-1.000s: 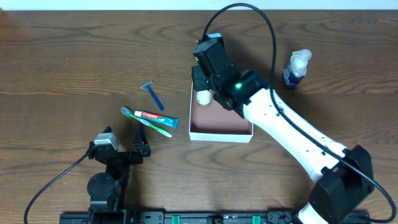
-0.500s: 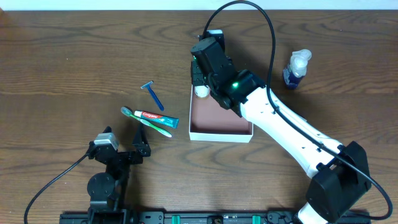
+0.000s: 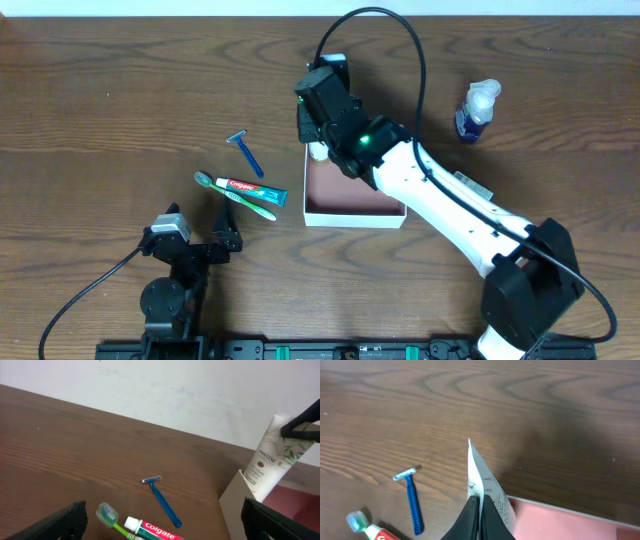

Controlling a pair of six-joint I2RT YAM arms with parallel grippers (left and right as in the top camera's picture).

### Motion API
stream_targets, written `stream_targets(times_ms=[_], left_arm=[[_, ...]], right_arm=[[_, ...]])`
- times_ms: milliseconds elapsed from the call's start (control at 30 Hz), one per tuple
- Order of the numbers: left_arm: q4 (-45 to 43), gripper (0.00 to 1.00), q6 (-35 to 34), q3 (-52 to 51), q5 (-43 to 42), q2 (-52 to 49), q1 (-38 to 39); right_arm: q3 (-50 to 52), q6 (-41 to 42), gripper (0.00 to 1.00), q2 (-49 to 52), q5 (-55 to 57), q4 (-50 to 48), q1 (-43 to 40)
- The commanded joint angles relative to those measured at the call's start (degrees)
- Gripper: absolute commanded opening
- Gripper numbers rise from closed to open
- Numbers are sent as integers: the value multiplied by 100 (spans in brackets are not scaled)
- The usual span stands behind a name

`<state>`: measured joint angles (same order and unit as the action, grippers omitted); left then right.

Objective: Pack container
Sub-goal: 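Carry the tube over the box and lower it upright inside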

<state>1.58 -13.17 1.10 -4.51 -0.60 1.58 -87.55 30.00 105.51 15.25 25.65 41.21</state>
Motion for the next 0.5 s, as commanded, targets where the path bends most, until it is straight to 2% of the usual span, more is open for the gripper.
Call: stream_targets(times_ms=[0,100,167,267,467], left_arm=[[205,98,90,-87,-87,37,-24],[205,98,90,-87,-87,37,-24],[205,98,90,-87,-87,37,-24],[205,98,90,-87,-87,37,-24],[205,98,90,-87,-87,37,-24]], right_arm=[[-68,125,2,-7,83,-39,48],[-68,122,31,-7,83,-39,48],[-68,120,42,-7,83,-39,48],[-68,120,49,-7,81,-39,48],[-70,-72,55,-188,-68,-44,46]])
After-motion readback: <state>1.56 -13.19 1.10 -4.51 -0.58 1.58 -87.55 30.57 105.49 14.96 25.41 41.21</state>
